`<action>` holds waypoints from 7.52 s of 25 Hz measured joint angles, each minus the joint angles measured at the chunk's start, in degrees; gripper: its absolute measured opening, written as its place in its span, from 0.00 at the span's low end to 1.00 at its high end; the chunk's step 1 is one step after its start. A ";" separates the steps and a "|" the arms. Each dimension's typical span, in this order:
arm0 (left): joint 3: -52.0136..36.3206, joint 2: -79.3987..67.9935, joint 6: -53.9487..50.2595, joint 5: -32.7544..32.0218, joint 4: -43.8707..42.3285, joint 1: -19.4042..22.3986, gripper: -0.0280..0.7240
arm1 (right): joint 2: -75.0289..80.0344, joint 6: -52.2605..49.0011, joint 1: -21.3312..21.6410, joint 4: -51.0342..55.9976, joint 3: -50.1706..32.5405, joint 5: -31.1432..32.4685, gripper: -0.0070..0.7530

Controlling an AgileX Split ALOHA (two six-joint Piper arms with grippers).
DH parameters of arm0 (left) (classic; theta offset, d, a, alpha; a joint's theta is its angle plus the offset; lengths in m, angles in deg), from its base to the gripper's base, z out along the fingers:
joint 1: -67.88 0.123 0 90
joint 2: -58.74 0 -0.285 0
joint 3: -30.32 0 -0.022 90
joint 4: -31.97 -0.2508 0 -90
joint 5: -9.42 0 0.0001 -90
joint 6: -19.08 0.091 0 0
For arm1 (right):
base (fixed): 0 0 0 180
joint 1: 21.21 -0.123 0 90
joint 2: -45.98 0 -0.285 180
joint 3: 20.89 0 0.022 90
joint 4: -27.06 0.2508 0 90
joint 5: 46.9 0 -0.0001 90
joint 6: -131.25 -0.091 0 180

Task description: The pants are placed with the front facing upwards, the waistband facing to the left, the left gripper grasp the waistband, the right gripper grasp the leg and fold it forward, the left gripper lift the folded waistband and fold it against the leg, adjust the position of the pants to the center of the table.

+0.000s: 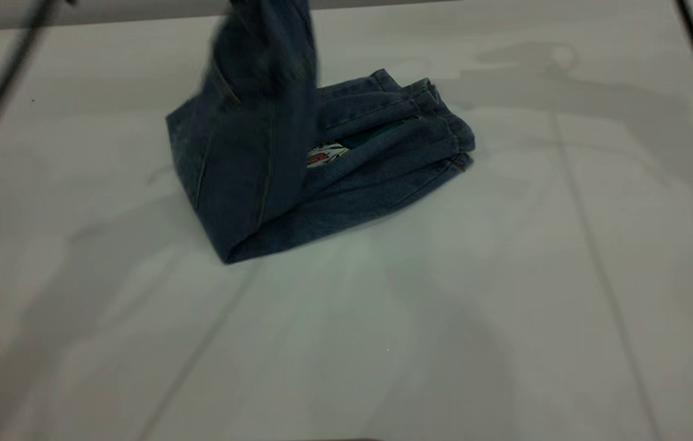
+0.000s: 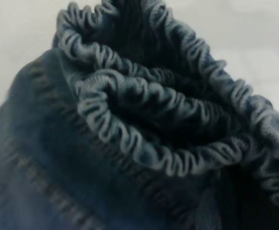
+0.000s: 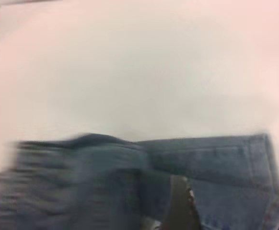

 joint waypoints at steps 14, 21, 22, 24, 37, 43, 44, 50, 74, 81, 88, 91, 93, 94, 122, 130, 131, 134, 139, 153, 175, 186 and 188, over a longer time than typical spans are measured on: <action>11.52 -17.16 0.18 -0.56 1.47 -2.67 0.27 | -3.93 0.40 0.09 -0.50 0.00 5.39 0.60; 12.76 -15.04 2.33 -4.10 1.47 -2.67 0.70 | -4.06 0.40 0.09 -0.61 0.00 8.00 0.60; 12.82 -13.90 2.79 -4.19 1.35 -2.67 0.74 | -4.27 0.40 0.09 -0.61 0.00 8.11 0.60; 13.00 -11.23 3.88 -4.77 0.21 -2.67 0.80 | -4.96 0.40 0.09 -0.75 0.00 8.11 0.60; 13.11 17.00 -6.41 -4.21 -21.76 -2.67 0.81 | -6.62 -11.35 -15.00 -22.27 0.00 6.68 0.59; 13.11 24.39 -9.42 -4.50 -22.15 -2.67 0.81 | -2.19 -31.79 -29.18 -49.29 2.62 1.93 0.59; 13.11 24.83 -9.94 -4.52 -22.15 -2.67 0.81 | -0.58 -34.61 -30.93 -53.23 3.90 2.80 0.59; 13.11 25.20 -11.44 -6.72 -22.15 -2.67 0.81 | 12.07 -40.47 -34.88 -63.00 14.54 9.69 0.59; 13.11 25.20 -11.85 -14.89 -22.15 -2.67 0.81 | 20.94 -71.59 -33.02 -64.22 19.00 17.49 0.59; 13.11 25.20 -11.87 -15.12 -22.15 -2.67 0.81 | 20.94 -83.51 -30.43 -61.16 19.00 18.82 0.59; 13.11 25.20 -11.87 -15.51 -22.15 -2.67 0.82 | 20.94 -86.60 -27.45 -55.38 19.00 19.17 0.59; 13.11 25.20 -11.87 -15.58 -22.15 -2.67 0.82 | 20.94 -87.63 -26.95 -54.98 19.00 19.31 0.59; 13.11 25.20 -11.87 -15.65 -22.15 -2.67 0.82 | 20.94 -87.83 -26.82 -54.93 19.00 19.36 0.59; 13.11 25.20 -11.87 -15.65 -22.15 -2.67 0.82 | 20.94 -87.83 -26.71 -54.89 19.00 19.37 0.59; 13.11 35.62 -26.05 -37.47 -49.75 -2.67 0.82 | -30.19 -45.68 -26.16 -67.13 13.12 22.48 0.59; 12.13 37.29 -31.88 -45.63 -56.35 -2.67 0.82 | -48.06 -44.45 -26.16 -67.24 -6.11 22.83 0.59; 11.37 37.55 -32.01 -45.63 -56.43 -2.67 0.82 | -50.16 -44.45 -26.16 -67.39 -9.46 22.77 0.59; 8.01 38.67 -32.63 -45.63 -56.43 -2.67 0.82 | -56.28 -44.45 -26.16 -67.52 -19.07 22.76 0.59; 1.59 42.16 -33.27 -45.63 -56.50 -2.67 0.82 | -68.15 -44.50 -26.16 -67.46 -33.67 22.76 0.59; -22.19 61.39 -40.19 -45.09 -56.50 -2.67 0.82 | -102.70 -44.39 -26.16 -62.94 -68.87 20.49 0.59; -37.34 88.00 -45.22 -42.42 -56.45 -2.67 0.82 | -112.20 -35.23 -26.16 -59.15 -76.38 15.28 0.59; -37.34 88.06 -45.22 -42.42 -56.51 -2.67 0.82 | -112.20 -33.67 -26.16 -53.22 -77.59 14.62 0.59; -37.34 88.06 -45.22 -42.42 -56.51 -2.67 0.82 | -112.20 -33.67 -26.16 -53.17 -77.59 14.62 0.59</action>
